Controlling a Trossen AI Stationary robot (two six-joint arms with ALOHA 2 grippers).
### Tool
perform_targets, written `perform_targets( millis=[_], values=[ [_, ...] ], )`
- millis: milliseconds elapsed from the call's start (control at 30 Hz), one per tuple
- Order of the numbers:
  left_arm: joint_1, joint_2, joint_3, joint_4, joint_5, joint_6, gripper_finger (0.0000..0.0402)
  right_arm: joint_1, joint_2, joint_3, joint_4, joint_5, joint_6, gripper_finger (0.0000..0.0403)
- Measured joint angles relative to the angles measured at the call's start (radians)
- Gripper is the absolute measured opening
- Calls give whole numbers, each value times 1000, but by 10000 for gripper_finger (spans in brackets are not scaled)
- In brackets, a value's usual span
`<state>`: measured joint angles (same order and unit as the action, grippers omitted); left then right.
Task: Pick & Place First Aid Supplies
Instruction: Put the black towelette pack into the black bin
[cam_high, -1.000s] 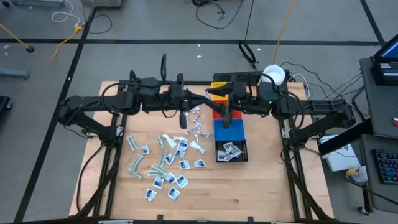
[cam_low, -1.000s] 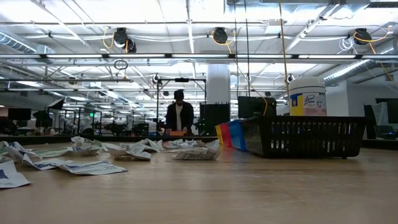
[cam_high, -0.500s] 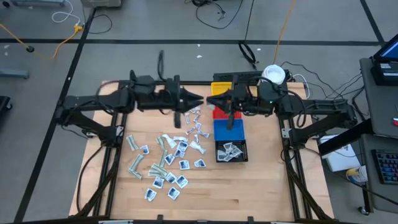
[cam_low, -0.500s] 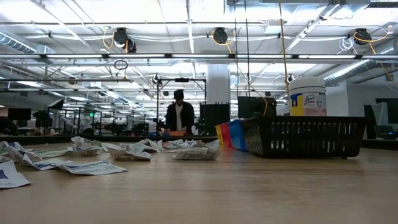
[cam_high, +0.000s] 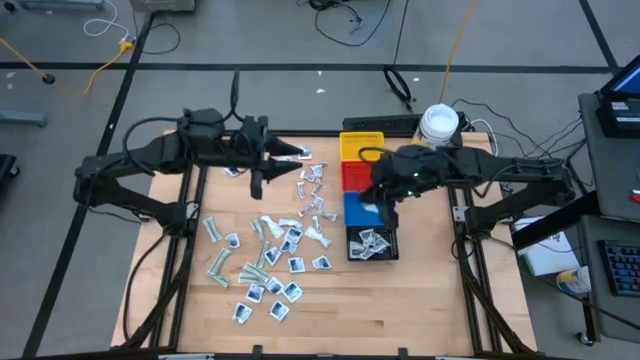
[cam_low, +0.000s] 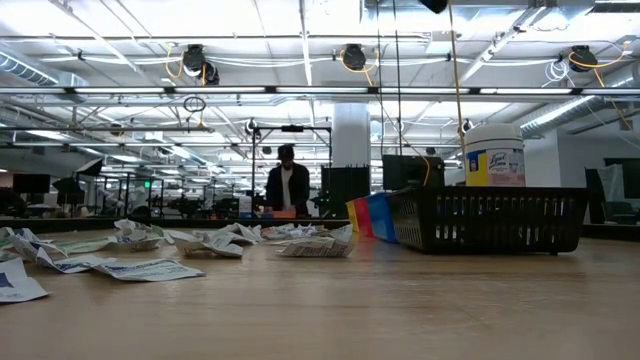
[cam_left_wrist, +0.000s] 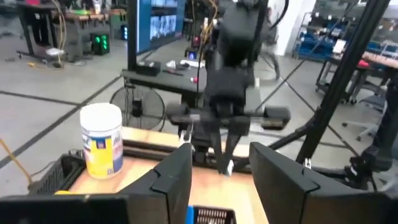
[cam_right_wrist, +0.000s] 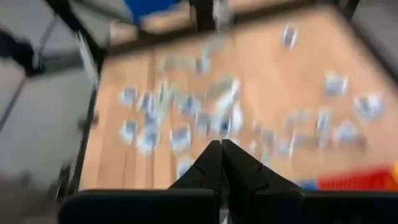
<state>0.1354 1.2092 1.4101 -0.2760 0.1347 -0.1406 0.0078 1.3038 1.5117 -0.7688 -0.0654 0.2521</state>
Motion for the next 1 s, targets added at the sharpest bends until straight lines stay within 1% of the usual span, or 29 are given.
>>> perform_targets(
  millis=[133,267,433,500,600,667,767,1000],
  values=[
    [2,0,1,-2,-3,0,168,1,60,72,-229,-16,2,0],
    [1,0,1,-7,0,0,168,1,135,147,-402,-18,6,0],
    [2,0,1,-12,-3,1,168,1,223,237,-577,-18,12,0],
    [1,0,1,-11,-3,2,168,2,241,246,-611,-19,7,0],
    [2,0,1,-12,-3,3,168,12,260,234,-599,-17,1,0],
    [2,0,1,-12,-3,5,168,29,262,189,-565,-12,7,0],
    [1,0,1,-12,-3,5,168,65,263,78,-443,14,22,0],
    [2,0,1,-12,-4,3,168,125,265,-233,-144,43,50,0]
  ],
)
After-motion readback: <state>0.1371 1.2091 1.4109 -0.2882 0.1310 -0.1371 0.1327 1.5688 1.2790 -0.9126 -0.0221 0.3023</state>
